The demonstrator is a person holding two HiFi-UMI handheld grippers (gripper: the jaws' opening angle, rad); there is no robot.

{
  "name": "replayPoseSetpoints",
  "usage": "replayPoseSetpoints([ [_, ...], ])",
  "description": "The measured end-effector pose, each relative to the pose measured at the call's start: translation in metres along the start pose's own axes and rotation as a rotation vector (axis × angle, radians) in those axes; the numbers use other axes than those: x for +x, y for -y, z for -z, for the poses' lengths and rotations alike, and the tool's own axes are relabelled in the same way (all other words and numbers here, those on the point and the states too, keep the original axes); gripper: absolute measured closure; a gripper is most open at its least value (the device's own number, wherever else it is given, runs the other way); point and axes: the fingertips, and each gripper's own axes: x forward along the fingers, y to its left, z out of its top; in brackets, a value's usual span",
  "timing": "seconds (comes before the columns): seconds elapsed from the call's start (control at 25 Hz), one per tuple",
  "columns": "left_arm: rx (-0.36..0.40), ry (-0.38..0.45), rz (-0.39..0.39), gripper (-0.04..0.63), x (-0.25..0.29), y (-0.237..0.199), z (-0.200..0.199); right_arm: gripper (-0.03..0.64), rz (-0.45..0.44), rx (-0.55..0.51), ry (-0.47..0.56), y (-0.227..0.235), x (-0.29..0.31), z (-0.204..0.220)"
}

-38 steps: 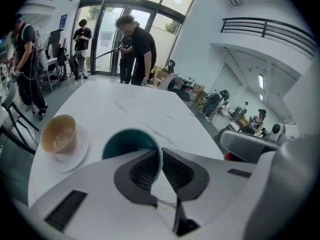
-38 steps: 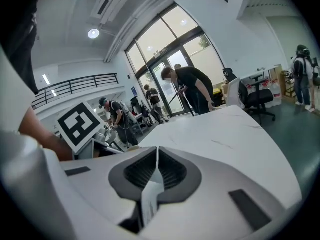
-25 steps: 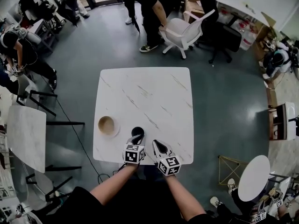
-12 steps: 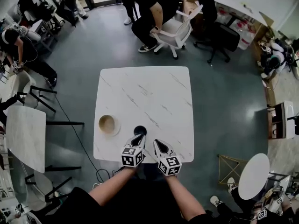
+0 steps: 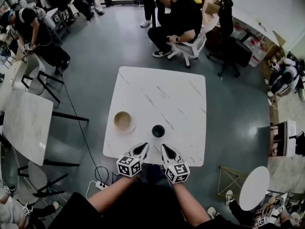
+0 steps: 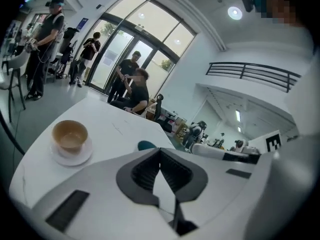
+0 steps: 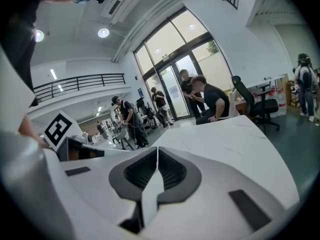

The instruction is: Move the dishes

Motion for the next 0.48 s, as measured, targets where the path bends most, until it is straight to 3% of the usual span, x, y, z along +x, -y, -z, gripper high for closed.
replayPoseSetpoints([
  [0.2, -0.052, 0.029, -0.026, 0.578, -0.070, -0.038, 0.010, 0.594, -0.022, -0.033, -0.028, -0.062, 0.013, 0.008],
  [0.48, -0.076, 0.074, -0.072, 0.578, -0.158, -0.104, 0.006, 0.600, 0.051, -0.023, -0.043, -0.129, 0.046, 0.022],
])
